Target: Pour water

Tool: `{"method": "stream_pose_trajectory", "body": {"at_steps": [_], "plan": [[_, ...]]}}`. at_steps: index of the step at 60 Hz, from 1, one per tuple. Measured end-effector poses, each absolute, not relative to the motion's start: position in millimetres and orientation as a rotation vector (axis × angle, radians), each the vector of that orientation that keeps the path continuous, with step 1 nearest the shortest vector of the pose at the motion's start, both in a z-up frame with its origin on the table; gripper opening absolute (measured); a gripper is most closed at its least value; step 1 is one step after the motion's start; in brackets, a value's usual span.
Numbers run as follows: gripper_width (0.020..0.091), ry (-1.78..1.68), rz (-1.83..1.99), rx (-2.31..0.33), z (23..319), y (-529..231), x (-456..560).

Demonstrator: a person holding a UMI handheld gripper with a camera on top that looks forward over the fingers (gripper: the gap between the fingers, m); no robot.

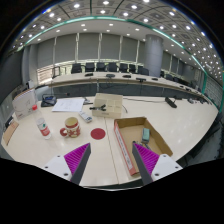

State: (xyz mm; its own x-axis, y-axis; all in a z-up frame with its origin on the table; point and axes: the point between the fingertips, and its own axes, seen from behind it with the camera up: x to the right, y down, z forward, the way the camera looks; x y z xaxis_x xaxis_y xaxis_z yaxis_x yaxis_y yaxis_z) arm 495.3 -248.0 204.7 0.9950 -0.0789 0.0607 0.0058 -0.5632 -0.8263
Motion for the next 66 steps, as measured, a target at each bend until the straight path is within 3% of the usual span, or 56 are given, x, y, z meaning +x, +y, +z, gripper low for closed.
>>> {"method": "stream_pose_trajectory", "body": {"at_steps": [12, 28, 51, 61, 66], "plan": [[0.0857, 0.036, -0.038, -2.171, 192.5, -237.5, 442.9], [0.0863, -0.121, 0.138, -2.091, 173.7, -212.1, 278.8], [0.0849, -0.177, 0.109, -1.946, 122.3, -80.4, 108.6], [0.0727, -0.111, 0.087, -1.931, 87.4, -33.9, 94.3], [0.0610, -0.108, 0.044, -1.922, 72.3, -20.6, 98.4]]}}
